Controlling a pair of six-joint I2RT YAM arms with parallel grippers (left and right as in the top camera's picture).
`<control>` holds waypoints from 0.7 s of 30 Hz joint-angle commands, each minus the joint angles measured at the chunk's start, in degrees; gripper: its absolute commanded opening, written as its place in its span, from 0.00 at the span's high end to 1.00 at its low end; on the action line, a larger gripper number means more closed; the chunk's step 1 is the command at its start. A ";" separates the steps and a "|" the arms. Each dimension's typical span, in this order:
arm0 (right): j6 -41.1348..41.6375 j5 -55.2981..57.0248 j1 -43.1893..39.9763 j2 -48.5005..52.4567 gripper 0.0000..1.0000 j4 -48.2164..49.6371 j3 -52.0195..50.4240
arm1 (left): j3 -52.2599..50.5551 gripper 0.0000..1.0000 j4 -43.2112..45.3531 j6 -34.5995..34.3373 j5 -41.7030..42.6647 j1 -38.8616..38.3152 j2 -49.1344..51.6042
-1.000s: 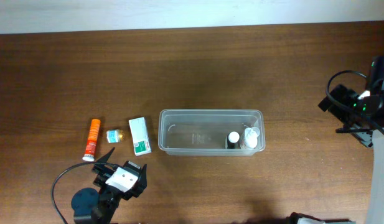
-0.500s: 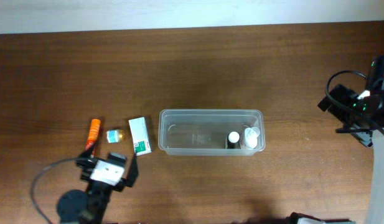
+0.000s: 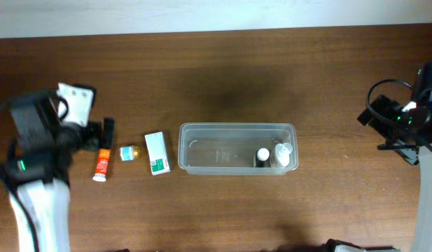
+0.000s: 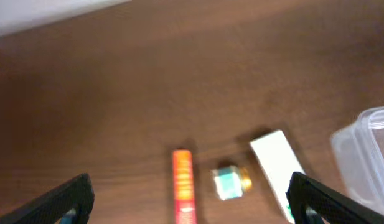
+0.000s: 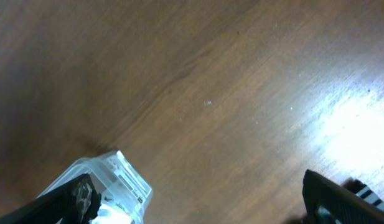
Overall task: Pack container
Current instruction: 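Move the left gripper to the orange tube and grasp it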
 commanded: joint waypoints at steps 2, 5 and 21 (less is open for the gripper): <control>0.11 0.09 -0.31 -0.11 0.02 0.04 0.44 | 6.25 0.00 -4.63 0.48 10.51 2.01 9.81; 0.11 0.09 -0.31 -0.11 0.01 0.04 0.44 | 6.25 0.00 -7.96 0.50 9.77 2.03 13.97; 0.11 0.09 -0.31 -0.09 0.02 0.04 0.44 | 6.25 0.01 -10.38 -12.52 -15.26 5.22 27.50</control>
